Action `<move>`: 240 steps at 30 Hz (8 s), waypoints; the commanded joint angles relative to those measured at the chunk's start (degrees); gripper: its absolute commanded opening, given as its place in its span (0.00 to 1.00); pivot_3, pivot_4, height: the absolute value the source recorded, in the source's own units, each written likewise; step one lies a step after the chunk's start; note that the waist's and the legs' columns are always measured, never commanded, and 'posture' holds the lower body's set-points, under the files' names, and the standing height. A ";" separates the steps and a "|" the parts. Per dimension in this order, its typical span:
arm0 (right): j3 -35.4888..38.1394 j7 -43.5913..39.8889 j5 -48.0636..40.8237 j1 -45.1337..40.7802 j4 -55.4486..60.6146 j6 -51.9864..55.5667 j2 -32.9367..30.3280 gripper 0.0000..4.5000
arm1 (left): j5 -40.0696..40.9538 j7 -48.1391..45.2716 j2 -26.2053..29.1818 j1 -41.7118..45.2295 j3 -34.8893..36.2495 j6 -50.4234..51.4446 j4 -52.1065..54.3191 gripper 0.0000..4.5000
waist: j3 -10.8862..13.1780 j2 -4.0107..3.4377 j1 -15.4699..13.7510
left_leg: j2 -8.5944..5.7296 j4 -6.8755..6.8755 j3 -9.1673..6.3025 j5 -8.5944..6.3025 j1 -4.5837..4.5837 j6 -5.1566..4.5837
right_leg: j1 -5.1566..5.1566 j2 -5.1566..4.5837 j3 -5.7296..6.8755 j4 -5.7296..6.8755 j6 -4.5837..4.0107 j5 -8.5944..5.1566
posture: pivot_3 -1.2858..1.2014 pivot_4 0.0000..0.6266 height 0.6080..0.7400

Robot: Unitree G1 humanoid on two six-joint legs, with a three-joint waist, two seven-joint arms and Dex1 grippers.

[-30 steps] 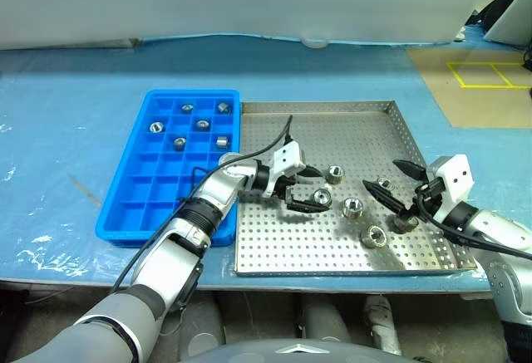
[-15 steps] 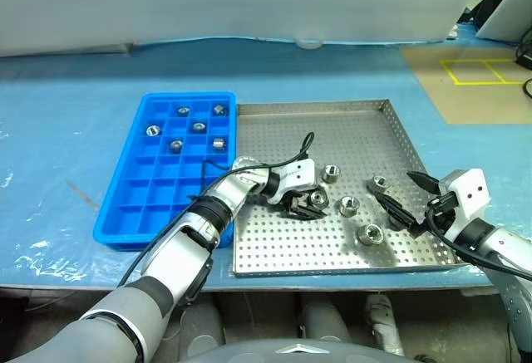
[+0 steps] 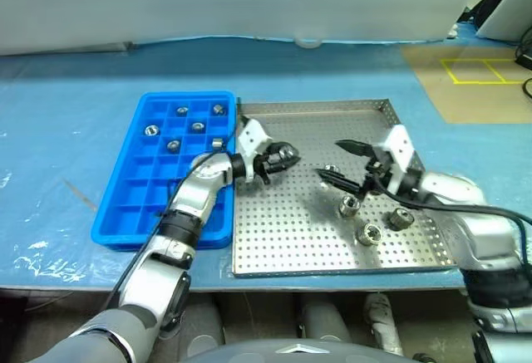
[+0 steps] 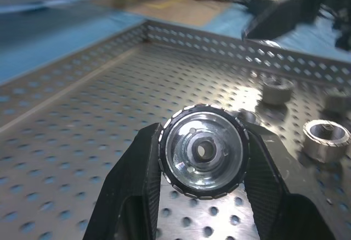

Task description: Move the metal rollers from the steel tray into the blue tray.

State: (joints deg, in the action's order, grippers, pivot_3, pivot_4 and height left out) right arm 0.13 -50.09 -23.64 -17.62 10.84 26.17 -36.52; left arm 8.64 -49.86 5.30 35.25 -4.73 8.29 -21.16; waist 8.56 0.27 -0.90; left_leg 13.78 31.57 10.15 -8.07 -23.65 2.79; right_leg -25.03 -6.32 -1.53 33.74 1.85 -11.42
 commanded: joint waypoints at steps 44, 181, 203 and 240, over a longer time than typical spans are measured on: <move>-4.71 -12.85 6.83 -16.97 -21.26 -11.56 9.08 1.00 | 7.01 25.40 4.75 -10.06 9.67 10.17 22.27 0.90 | 0.06 0.09 -9.26 | 0.07 0.73 -0.79 0.22 -0.53 0.32 | -0.17 -0.02 0.56 0.93 -0.08 0.00 | 0.56 0.24 1.00; 1.69 -9.07 6.64 -8.33 -9.90 -7.56 5.98 1.00 | 12.90 12.53 6.94 -8.75 3.43 10.66 20.40 0.99 | 0.17 0.07 -6.39 | 0.17 1.12 -1.58 0.58 -1.07 0.63 | -0.09 0.01 1.27 1.08 -0.25 0.11 | 0.47 0.24 1.00; 20.68 11.02 -0.74 23.37 25.15 6.41 1.39 1.00 | 6.17 -18.61 -6.02 15.61 -8.65 -3.38 -23.17 0.99 | 0.18 0.10 3.84 | 0.02 0.83 -0.13 0.16 -0.17 -0.08 | -0.15 0.02 -0.15 0.72 0.09 -0.01 | 0.27 0.24 1.00; 18.61 13.96 -4.13 22.71 24.54 6.76 -1.83 1.00 | -6.42 -12.24 -9.74 17.56 -4.62 -15.57 -36.52 0.43 | 0.14 0.07 12.43 | -0.19 1.15 -0.06 -0.41 -0.53 -0.71 | 0.29 -0.30 0.00 -0.34 0.22 0.17 | 0.29 0.24 1.00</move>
State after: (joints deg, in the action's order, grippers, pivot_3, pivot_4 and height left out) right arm 18.75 -35.33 -27.17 5.85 35.30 33.90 -37.41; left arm 1.03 -62.26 -4.55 53.23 -10.33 -8.03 -60.79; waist 8.70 0.34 11.53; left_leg 13.58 32.71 10.08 -8.49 -24.19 2.07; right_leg -24.74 -6.63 -1.52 33.40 2.07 -11.25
